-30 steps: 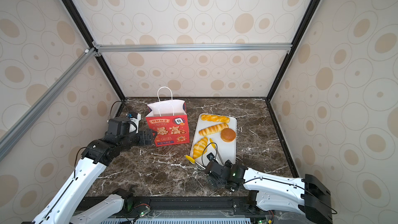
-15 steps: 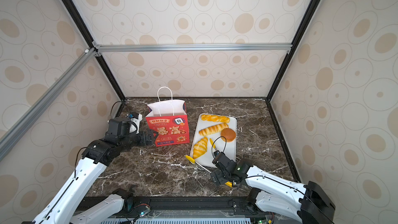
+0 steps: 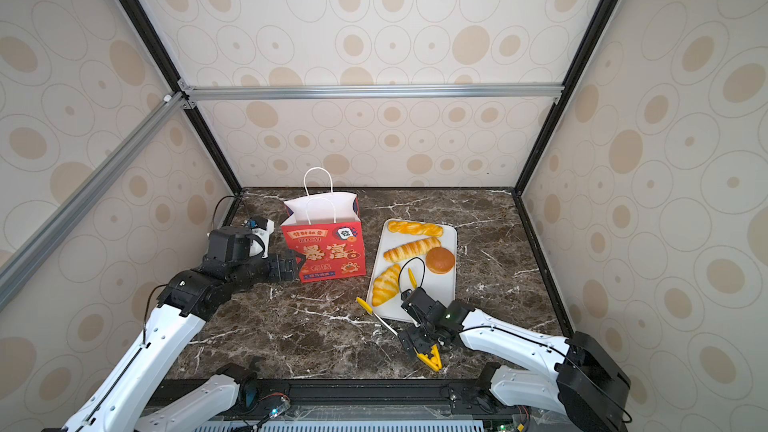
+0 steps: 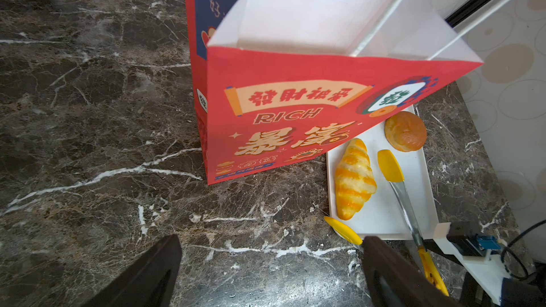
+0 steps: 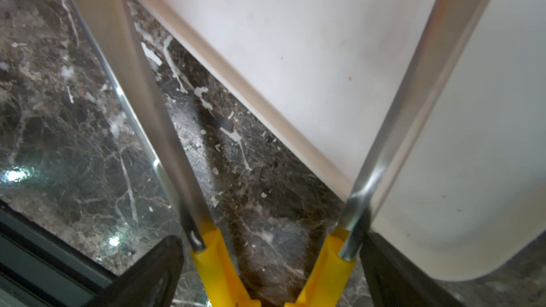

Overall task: Pack bread into a paper bag
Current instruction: Pick up the fake bread from the plate.

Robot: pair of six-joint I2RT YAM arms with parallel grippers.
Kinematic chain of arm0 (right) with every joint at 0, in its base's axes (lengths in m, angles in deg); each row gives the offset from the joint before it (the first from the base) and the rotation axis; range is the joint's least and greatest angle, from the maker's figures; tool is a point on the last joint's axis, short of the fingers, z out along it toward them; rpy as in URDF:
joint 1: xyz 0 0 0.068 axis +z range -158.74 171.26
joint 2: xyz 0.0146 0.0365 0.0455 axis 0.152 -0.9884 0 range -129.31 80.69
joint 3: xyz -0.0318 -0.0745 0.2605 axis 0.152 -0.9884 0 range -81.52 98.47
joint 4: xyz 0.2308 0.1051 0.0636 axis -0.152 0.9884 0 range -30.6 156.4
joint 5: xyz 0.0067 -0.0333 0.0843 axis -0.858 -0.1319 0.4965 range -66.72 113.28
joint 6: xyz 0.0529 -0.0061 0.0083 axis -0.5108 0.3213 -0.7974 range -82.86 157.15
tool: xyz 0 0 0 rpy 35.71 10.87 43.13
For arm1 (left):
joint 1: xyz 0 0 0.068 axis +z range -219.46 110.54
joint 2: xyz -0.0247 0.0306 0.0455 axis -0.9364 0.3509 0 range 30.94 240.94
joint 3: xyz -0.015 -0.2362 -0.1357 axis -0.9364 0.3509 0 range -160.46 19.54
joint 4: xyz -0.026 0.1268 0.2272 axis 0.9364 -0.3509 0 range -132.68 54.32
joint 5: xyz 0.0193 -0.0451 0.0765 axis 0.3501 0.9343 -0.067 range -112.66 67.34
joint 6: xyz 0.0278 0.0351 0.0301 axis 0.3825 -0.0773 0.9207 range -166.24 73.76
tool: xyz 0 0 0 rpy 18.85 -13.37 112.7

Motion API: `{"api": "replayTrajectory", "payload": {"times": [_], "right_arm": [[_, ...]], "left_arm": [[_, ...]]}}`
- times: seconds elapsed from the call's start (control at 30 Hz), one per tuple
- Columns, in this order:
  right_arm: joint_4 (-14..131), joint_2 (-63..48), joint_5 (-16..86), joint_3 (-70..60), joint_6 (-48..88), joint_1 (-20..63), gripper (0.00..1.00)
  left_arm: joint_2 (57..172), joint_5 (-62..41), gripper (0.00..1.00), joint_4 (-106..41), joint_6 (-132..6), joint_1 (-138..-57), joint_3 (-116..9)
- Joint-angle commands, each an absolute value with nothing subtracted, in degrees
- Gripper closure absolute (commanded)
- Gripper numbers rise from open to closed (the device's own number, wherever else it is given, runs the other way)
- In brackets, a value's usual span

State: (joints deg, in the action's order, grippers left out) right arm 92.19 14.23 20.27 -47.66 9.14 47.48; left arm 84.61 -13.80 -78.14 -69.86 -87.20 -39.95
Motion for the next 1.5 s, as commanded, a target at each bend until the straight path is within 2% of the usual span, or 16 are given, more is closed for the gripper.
{"api": "replayTrajectory", "payload": {"times": [0.0, 0.27, 0.4, 0.6, 0.87, 1.47], "right_arm": [[91.9, 11.0, 18.7, -46.0, 10.7, 48.3, 0.0], [95.6, 0.6, 10.2, -42.6, 5.6, 59.9, 0.0], [98.5, -5.4, 6.4, -39.5, 3.5, 62.6, 0.02], [99.9, -9.1, 5.1, -37.5, 2.0, 63.5, 0.31], [102.4, -3.7, 4.3, -37.9, 1.3, 64.2, 0.49], [114.6, 19.2, 8.6, -34.8, 2.9, 67.6, 0.55]], "left_arm": [[84.2, -14.4, 0.02, -77.5, -70.3, -86.9, -40.2], [84.8, -14.1, 0.02, -77.6, -70.3, -86.9, -40.4], [84.8, -14.1, 0.01, -77.6, -70.3, -86.9, -40.3], [84.8, -14.2, 0.01, -77.6, -70.2, -86.9, -40.3], [84.9, -14.3, 0.01, -77.6, -70.2, -86.9, -40.4], [85.5, -14.1, 0.01, -77.5, -70.1, -86.9, -40.8]]}}
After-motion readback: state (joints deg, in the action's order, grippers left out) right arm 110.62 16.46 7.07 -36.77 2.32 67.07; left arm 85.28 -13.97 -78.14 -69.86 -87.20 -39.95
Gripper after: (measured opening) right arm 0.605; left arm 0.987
